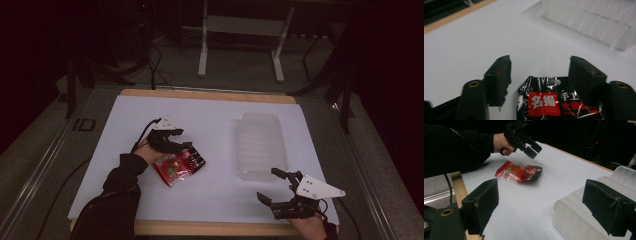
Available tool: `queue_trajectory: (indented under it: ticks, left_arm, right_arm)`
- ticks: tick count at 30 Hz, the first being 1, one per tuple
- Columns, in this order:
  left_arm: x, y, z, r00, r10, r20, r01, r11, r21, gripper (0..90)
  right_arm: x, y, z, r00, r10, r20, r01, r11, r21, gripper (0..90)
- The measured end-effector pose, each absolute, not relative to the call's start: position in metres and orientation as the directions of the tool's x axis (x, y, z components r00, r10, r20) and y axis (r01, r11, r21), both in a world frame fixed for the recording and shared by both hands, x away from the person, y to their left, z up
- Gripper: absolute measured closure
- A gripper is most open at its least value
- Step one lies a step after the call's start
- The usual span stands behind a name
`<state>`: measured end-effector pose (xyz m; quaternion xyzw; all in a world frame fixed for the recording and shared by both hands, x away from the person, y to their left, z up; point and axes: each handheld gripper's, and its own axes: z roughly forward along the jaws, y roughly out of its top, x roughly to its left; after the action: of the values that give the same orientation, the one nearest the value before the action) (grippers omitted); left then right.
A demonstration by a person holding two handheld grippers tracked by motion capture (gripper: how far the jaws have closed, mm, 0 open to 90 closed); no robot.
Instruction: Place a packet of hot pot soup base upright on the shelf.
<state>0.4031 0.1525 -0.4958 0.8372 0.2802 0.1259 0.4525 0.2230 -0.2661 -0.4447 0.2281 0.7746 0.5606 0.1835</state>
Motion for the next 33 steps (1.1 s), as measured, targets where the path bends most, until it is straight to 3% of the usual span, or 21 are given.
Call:
queue_trajectory:
  ticks: [24, 29, 33]
  left_arm:
    - [0.418, 0.143, -0.536, 0.811, 0.585, -0.01, 0.419, -0.568, 0.708, 44.4]
    - [0.411, 0.139, -0.535, 0.818, 0.575, -0.001, 0.407, -0.578, 0.707, 60.2]
    - [0.402, 0.129, -0.531, 0.827, 0.561, 0.044, 0.387, -0.625, 0.678, 80.8]
  right_arm:
    - [0.224, -0.263, -0.449, -0.837, 0.547, -0.026, 0.162, 0.293, 0.942, 13.7]
    - [0.224, -0.262, -0.448, -0.839, 0.544, -0.025, 0.158, 0.289, 0.944, 13.7]
    - [0.223, -0.26, -0.448, -0.841, 0.54, -0.024, 0.16, 0.291, 0.943, 13.8]
